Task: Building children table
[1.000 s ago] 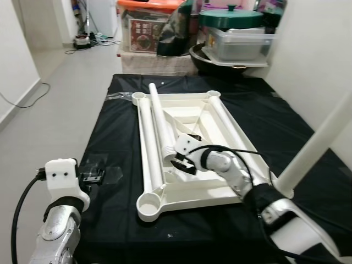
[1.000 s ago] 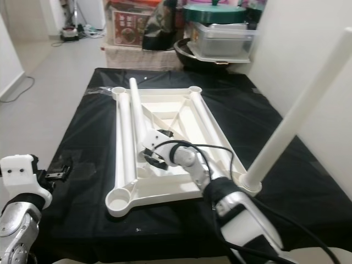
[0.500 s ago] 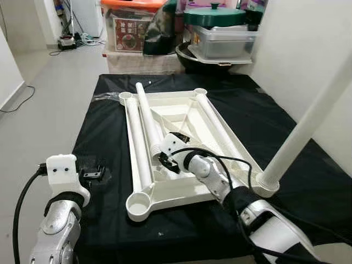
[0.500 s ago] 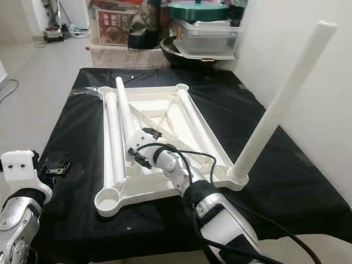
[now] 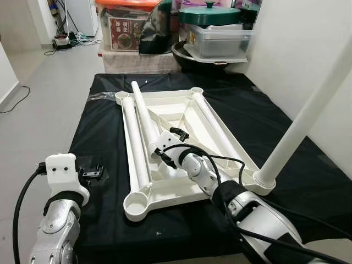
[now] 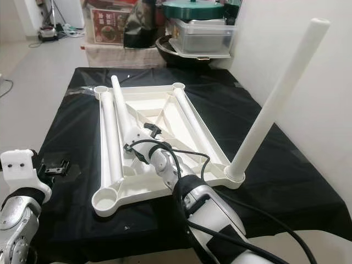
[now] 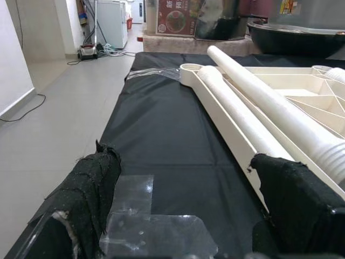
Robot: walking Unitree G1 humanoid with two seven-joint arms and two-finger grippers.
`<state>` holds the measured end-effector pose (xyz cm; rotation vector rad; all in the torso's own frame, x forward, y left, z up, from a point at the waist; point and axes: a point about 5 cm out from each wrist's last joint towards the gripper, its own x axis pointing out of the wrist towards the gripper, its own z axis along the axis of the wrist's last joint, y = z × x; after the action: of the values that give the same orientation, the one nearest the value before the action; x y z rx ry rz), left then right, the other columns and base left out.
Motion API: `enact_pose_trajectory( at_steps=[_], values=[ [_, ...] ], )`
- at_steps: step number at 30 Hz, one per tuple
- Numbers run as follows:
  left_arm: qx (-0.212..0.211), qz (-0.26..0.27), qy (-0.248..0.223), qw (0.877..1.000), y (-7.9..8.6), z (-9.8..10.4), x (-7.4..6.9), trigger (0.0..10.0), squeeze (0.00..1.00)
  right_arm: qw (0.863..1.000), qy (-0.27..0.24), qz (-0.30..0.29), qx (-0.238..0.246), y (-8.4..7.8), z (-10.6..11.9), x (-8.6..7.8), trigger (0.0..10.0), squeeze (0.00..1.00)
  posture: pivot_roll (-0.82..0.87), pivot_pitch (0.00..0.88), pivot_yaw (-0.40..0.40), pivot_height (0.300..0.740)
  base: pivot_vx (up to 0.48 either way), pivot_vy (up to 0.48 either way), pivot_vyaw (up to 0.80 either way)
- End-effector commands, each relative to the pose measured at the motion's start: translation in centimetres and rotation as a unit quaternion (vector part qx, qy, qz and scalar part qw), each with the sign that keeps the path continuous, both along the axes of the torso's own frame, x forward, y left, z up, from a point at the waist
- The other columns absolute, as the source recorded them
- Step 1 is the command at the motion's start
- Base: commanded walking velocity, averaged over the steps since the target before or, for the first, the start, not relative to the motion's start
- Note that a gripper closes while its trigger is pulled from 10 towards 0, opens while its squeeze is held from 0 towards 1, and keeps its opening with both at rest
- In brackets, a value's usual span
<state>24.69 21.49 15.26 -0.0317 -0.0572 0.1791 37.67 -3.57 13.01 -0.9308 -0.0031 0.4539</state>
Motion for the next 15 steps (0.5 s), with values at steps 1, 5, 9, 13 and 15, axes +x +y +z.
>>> enact_pose_trajectory(
  at_steps=[1, 5, 9, 13, 15],
  values=[
    [0.009, 0.005, 0.005, 1.000, 0.4, -0.2, 0.1, 10.0, 0.00, 1.000, -0.015, -0.021, 0.012, 0.1, 0.4, 0.2, 10.0, 0.00, 0.15, 0.000, -0.111, 0.740, 0.000, 0.000, 0.00],
    [0.009, 0.007, 0.006, 1.000, 0.5, -0.2, 0.0, 10.0, 0.00, 0.997, 0.010, -0.014, 0.080, 1.5, 0.6, -0.1, 0.0, 0.00, 0.16, 0.000, -0.116, 0.740, 0.000, 0.000, 0.00],
    [0.010, 0.007, 0.007, 1.000, 0.4, -0.3, -0.1, 10.0, 0.00, 0.996, 0.017, 0.001, 0.082, 2.2, 0.3, -0.5, 0.0, 0.00, 0.16, 0.000, -0.116, 0.740, 0.000, 0.000, 0.00],
    [0.009, 0.008, 0.009, 1.000, 0.4, -0.5, -0.1, 10.0, 0.00, 0.995, 0.036, 0.019, 0.086, 2.7, -0.5, -1.1, 0.0, 0.00, 0.16, 0.000, -0.119, 0.740, 0.000, 0.000, 0.00],
    [0.009, 0.009, 0.010, 1.000, 0.4, -0.6, -0.3, 10.0, 0.00, 0.996, 0.044, 0.024, 0.080, 2.5, -1.2, -1.4, 0.0, 0.00, 0.16, 0.000, -0.119, 0.740, 0.000, 0.000, 0.00]
  ],
)
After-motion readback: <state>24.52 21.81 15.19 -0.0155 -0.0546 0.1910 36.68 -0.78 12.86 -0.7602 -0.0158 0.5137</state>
